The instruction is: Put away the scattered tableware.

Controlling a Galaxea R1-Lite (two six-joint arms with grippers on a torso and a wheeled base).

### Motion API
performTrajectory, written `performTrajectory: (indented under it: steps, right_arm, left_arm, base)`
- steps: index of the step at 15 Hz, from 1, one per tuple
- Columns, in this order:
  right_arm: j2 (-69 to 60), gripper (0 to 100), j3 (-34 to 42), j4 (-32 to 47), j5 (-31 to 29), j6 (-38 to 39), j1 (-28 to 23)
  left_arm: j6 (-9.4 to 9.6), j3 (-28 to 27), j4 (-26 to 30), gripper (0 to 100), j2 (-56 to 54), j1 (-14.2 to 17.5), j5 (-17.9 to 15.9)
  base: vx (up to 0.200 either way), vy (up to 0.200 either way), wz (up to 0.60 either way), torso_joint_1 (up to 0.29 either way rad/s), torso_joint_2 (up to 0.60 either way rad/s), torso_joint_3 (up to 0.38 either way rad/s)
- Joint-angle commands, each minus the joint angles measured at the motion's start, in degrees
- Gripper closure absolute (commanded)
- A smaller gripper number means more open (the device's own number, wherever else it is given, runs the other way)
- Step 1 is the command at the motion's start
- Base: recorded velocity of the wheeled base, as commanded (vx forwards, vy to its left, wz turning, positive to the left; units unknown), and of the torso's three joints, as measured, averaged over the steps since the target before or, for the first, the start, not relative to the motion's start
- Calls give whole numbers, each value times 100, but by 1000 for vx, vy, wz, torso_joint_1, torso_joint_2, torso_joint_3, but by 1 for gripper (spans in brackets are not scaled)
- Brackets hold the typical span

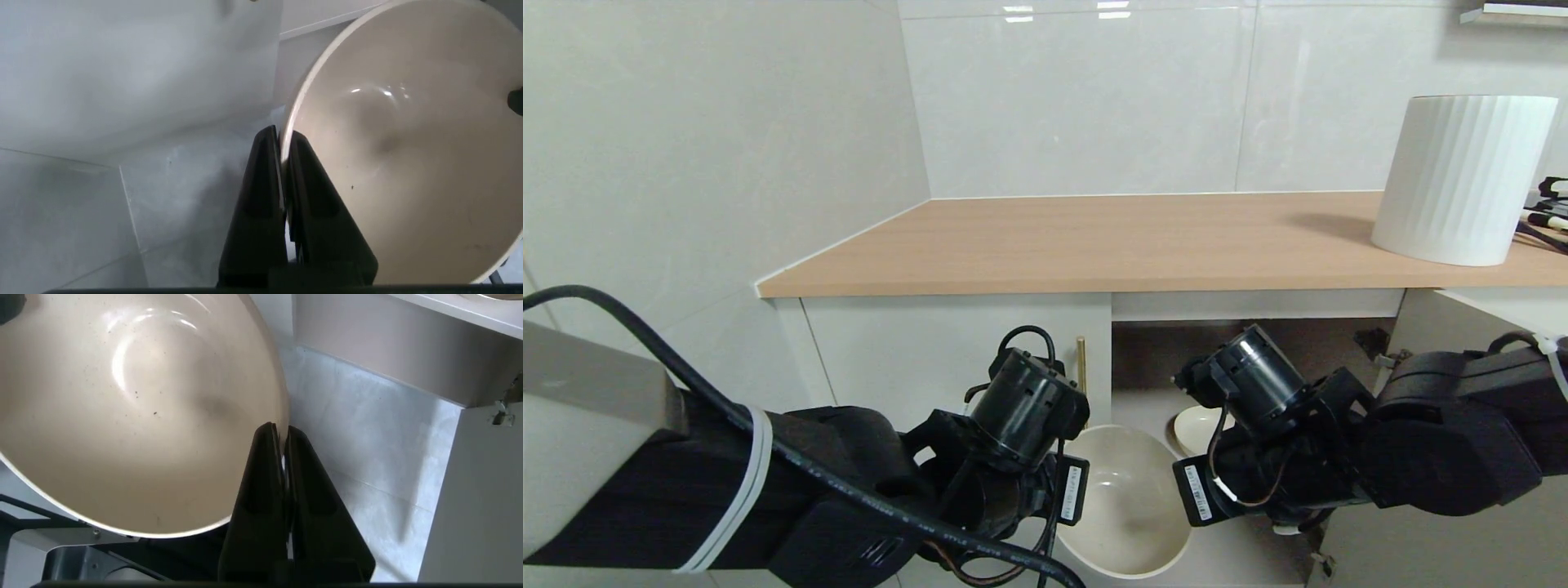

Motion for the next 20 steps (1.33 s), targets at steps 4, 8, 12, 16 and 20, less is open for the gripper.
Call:
performTrajectory:
  steps: [4, 8, 12, 16, 20]
  right_arm:
    - [-8, 100, 25, 21, -42, -3, 9]
    - [-8, 100, 25, 21, -94, -3, 9]
    - [18, 100, 25, 21, -94, -3, 0]
    - [89, 100, 438, -761, -103, -3, -501]
    - [669, 100, 1344, -3433, -94, -434, -1344]
  left_arm:
    - [-5, -1, 7, 100, 6, 3, 14]
    - [-5, -1, -1, 0, 15, 3, 14]
    - [-23, -9, -28, 0, -3, 3, 23]
    - [-31, -9, -28, 0, -73, 20, 40]
    - [-31, -9, -28, 0, -134, 29, 40]
  base:
    - [0, 0, 0, 0, 0, 0]
    - [0, 0, 0, 0, 0, 0]
    - [0, 0, 0, 0, 0, 0]
    - [0, 0, 0, 0, 0, 0]
    - [0, 0, 0, 0, 0, 0]
